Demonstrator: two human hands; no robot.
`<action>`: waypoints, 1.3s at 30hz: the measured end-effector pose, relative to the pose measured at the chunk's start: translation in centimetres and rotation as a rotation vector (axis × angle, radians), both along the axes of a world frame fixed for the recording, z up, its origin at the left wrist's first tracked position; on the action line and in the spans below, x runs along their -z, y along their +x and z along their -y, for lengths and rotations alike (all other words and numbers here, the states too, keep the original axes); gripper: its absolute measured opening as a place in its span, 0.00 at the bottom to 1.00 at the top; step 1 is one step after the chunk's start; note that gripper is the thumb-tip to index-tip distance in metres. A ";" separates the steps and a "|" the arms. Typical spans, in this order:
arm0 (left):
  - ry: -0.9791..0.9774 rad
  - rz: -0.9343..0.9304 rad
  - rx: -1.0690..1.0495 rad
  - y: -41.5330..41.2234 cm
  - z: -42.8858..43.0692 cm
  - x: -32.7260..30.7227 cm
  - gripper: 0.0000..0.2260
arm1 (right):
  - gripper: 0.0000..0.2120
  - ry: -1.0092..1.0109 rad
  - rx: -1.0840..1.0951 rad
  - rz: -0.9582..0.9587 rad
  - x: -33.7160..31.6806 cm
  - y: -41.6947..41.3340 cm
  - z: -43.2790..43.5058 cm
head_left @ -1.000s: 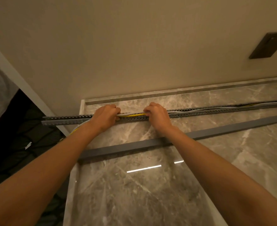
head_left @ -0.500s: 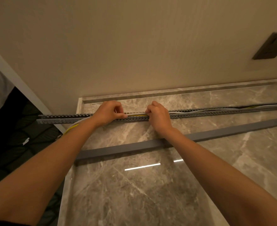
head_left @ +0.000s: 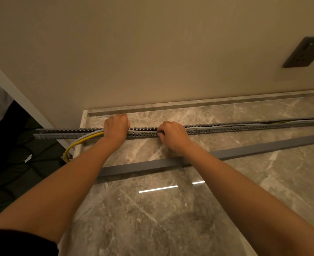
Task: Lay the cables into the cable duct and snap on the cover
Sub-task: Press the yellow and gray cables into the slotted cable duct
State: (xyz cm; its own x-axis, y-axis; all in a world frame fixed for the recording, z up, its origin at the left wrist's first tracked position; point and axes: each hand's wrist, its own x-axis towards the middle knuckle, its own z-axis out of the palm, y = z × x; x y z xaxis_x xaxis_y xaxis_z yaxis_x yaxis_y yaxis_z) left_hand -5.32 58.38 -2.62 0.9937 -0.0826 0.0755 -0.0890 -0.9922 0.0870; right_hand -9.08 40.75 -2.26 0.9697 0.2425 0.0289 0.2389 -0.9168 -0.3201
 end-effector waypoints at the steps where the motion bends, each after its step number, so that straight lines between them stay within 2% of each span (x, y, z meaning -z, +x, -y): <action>1: 0.046 -0.003 0.000 0.0 0.1 0.0 0.07 | 0.11 -0.006 -0.005 -0.027 -0.1 0.2 0.0; 3: 0.141 0.042 0.058 -0.2 0.4 0.0 0.07 | 0.12 -0.005 -0.024 -0.069 -0.4 0.3 0.2; 6: 0.158 0.218 0.310 -1.4 1.3 0.1 0.03 | 0.12 0.066 -0.078 -0.082 -0.5 -0.3 1.4; 9: 0.134 0.295 0.556 -2.6 2.6 0.2 0.06 | 0.12 0.138 -0.034 0.025 -0.2 -1.1 2.9; 12: 0.121 0.272 0.612 -3.2 3.4 0.2 0.09 | 0.12 0.095 0.098 0.141 0.2 -1.5 4.5; 17: 0.196 0.207 0.519 -3.9 3.9 0.5 0.09 | 0.14 -0.054 0.127 0.172 1.0 -2.2 6.7; 19: 0.156 0.135 0.433 -3.7 4.4 0.6 0.06 | 0.15 -0.072 0.088 0.171 1.6 -2.4 6.4; 22: 0.148 0.024 0.349 -3.0 4.7 0.6 0.10 | 0.16 -0.087 0.095 0.178 2.2 -2.7 6.2; 26: 0.117 -0.032 0.309 -3.1 5.1 0.3 0.11 | 0.16 -0.122 0.098 0.121 2.0 -2.8 6.1; 28: 0.061 -0.096 0.295 -2.9 5.2 -0.4 0.10 | 0.15 -0.156 0.079 0.048 1.0 -2.1 5.8; 31: -0.131 -0.178 0.319 -2.6 4.5 -1.6 0.10 | 0.12 -0.170 0.085 0.021 -0.3 -1.3 5.8; 35: -0.308 -0.045 0.210 -3.2 2.1 -2.7 0.13 | 0.13 -0.107 0.123 0.115 -0.1 -2.1 4.8; 39: -0.283 0.054 0.124 -3.7 -1.7 -3.1 0.08 | 0.14 -0.072 0.041 0.116 0.4 -2.2 1.5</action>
State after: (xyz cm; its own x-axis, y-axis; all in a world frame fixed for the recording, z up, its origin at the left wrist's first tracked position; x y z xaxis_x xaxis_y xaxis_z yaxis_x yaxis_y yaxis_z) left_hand -9.01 60.07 0.47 0.9713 -0.1710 0.1655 -0.2199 -0.9106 0.3500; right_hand -11.25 39.28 -2.70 0.9699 0.2087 0.1257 0.2328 -0.9459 -0.2259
